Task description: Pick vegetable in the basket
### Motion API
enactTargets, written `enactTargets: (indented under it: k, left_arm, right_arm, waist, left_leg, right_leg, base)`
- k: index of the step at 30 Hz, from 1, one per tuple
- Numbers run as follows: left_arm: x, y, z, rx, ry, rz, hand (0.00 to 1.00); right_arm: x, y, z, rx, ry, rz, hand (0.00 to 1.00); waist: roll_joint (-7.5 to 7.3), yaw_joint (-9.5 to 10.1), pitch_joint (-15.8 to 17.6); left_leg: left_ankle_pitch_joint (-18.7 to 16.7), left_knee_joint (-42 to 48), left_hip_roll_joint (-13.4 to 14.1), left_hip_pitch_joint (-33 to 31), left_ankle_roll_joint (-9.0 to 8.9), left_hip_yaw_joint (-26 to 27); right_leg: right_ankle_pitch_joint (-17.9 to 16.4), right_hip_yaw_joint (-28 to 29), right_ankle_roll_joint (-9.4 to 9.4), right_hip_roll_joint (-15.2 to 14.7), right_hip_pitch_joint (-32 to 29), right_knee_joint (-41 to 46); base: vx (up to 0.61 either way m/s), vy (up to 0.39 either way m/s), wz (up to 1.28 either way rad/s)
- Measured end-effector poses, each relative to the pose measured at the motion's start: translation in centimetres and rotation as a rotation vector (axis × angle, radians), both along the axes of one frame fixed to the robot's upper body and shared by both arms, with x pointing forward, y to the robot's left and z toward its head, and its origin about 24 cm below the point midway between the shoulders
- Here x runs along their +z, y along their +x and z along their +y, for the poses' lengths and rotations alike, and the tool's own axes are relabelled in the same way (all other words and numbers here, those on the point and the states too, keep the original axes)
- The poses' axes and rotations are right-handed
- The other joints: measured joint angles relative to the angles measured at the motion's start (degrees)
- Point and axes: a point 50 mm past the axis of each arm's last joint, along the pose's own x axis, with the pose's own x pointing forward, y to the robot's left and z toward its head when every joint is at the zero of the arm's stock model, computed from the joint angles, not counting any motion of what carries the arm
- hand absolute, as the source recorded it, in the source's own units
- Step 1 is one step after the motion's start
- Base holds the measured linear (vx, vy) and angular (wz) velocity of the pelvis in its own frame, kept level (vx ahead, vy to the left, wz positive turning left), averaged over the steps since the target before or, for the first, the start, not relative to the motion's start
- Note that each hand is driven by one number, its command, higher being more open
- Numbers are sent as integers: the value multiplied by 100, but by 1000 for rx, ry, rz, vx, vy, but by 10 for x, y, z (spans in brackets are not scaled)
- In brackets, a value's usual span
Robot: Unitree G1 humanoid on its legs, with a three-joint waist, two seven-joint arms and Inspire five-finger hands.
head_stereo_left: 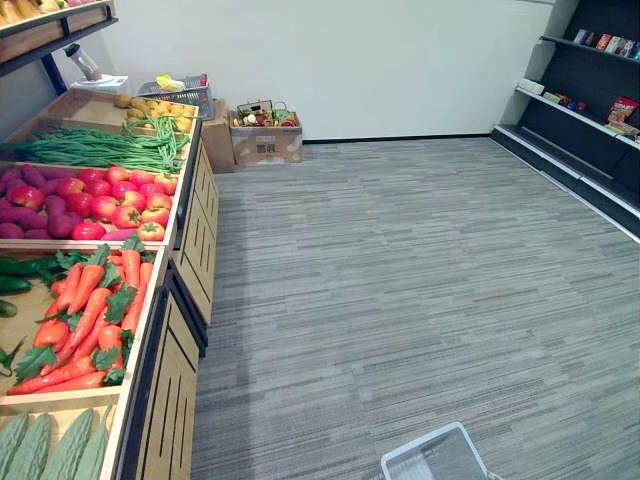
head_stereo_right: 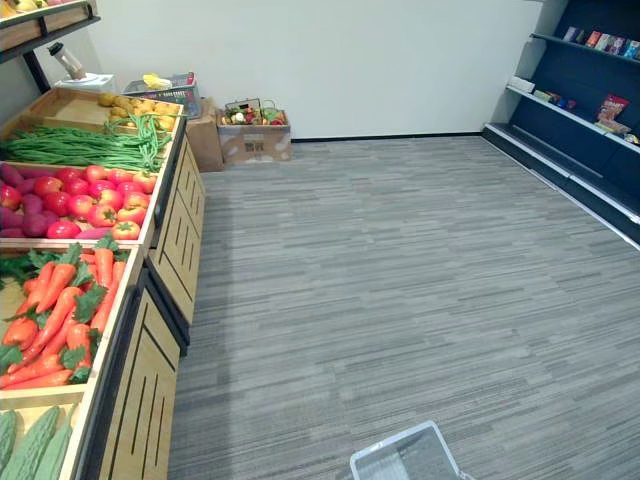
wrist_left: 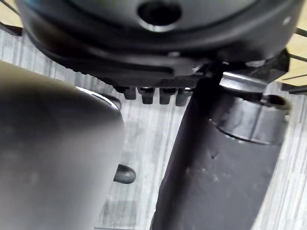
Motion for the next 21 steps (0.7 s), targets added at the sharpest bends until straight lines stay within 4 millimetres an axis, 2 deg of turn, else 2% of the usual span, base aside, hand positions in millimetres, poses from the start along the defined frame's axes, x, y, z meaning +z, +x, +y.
enactTargets:
  k: [4, 5, 8, 10, 11, 13, 15, 17, 18, 20, 21]
  left_arm:
    - [-2, -4, -7, 71, -21, 12, 100]
    - [-3, -3, -12, 46, -21, 6, 100]
    - [-2, -2, -13, 43, -22, -2, 100]
    - [-2, -1, -12, 47, -20, -9, 100]
    - [-1, 1, -11, 33, -14, -21, 100]
    - [0, 4, -12, -16, -3, -30, 100]
    - [1, 9, -12, -39, 0, -45, 100]
    - [3, 11, -6, -41, 6, -42, 100]
    - [3, 11, -5, -41, 6, -37, 100]
    - [3, 14, -6, -43, 1, -36, 100]
    - [3, 13, -6, -42, 0, -32, 100]
  right_arm:
    - [0, 4, 0, 30, -11, 15, 0]
    - [0, 8, -2, 63, -37, 29, 0]
    - [0, 8, -1, 68, -30, 36, 0]
    - [0, 10, 0, 68, -26, 32, 0]
    - [1, 13, -1, 64, -27, 23, 0]
    - [2, 19, -1, 54, -21, 5, 0]
    - [3, 31, 2, 81, -18, -25, 0]
    - [4, 34, 5, 96, -13, -33, 0]
    - [3, 32, 4, 101, -12, -27, 0]
    - [4, 30, 3, 87, -8, -25, 0]
    - [4, 31, 4, 73, 2, -26, 0]
  waist:
    - [72, -3, -39]
    - [151, 8, -53]
    - [138, 31, -42]
    - [157, 86, -25]
    - [136, 125, 22]
    - [118, 132, 36]
    - [100, 134, 119]
    - [-38, 116, 216]
    - [-54, 105, 216]
    - [-40, 56, 217]
    - [1, 34, 222]
  left_leg:
    - [6, -117, 54, 31, -11, -53]
    - [20, -53, 101, 105, -36, -111]
    - [11, 213, 111, 94, -43, -55]
    - [-55, 447, 121, 26, -43, 7]
    - [-183, 740, 128, -28, 83, -18]
    - [-565, 840, 141, 41, 136, -194]
    - [-791, 752, 141, 90, 22, -202]
    - [-763, 765, 20, 85, 82, -231]
    - [-763, 765, 6, 89, 103, -262]
    - [-830, 709, 24, 117, 247, -403]
    - [-842, 667, 82, 121, 258, -428]
  right_leg:
    - [-82, -245, -61, -16, 16, -1]
    - [-153, -563, -82, -38, 170, 7]
    - [-189, -476, -53, -34, 253, 88]
    - [-419, -418, -25, -12, 62, 602]
    - [-735, -414, -18, -33, -197, 1316]
    - [-1177, -455, -18, -36, -568, 2288]
    - [-1340, -465, 5, -77, -815, 2754]
    - [-1366, -446, 44, -201, -833, 2775]
    - [-1359, -438, 59, -220, -822, 2745]
    - [-1430, -409, 131, -157, -972, 2915]
    - [-1447, -362, 98, -82, -1035, 2826]
  base:
    - [-77, 16, 22]
    - [-31, 22, 26]
    - [35, 28, -2]
    - [33, 34, -22]
    - [-20, 49, -22]
    - [-77, 73, -16]
    - [-83, 65, -14]
    - [-119, 70, 0]
    - [-79, 65, 15]
    - [-9, 20, 17]
    - [12, -37, 17]
